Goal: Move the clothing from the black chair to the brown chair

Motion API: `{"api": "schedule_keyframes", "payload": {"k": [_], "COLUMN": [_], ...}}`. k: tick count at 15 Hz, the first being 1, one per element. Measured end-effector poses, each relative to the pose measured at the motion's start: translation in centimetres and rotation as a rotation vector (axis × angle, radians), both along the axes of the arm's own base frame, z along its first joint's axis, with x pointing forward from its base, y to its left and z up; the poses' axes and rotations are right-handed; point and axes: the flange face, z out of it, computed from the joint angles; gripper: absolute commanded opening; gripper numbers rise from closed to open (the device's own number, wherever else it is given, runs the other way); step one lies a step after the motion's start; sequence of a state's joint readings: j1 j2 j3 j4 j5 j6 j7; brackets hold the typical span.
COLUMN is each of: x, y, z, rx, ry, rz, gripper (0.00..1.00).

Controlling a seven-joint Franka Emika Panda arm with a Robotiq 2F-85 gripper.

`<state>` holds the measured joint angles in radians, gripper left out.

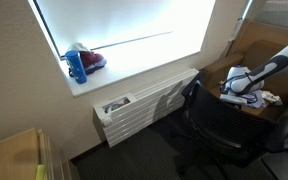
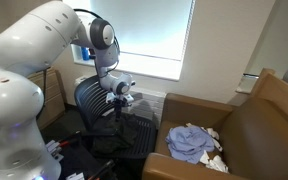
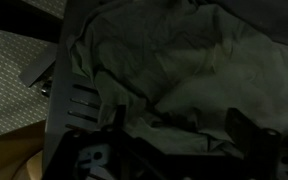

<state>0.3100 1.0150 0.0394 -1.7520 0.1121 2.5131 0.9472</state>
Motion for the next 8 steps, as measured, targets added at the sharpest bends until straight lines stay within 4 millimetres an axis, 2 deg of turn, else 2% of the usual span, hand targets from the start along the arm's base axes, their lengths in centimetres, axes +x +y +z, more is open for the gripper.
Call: {"api": "schedule_keyframes", "payload": {"k": [3,6,8], "x": [1.2,3.0,3.6], "y": [1.5,3.2,3.3], "z": [-3.4,-5.4,-6.8], "rx": [-0.029,-0.068,-0.093], "ry": [-0.089,-0.189,-0.206], "rz": [-0.019,-0.049,-0.076], "gripper": [1.0,1.0,1.0]}}
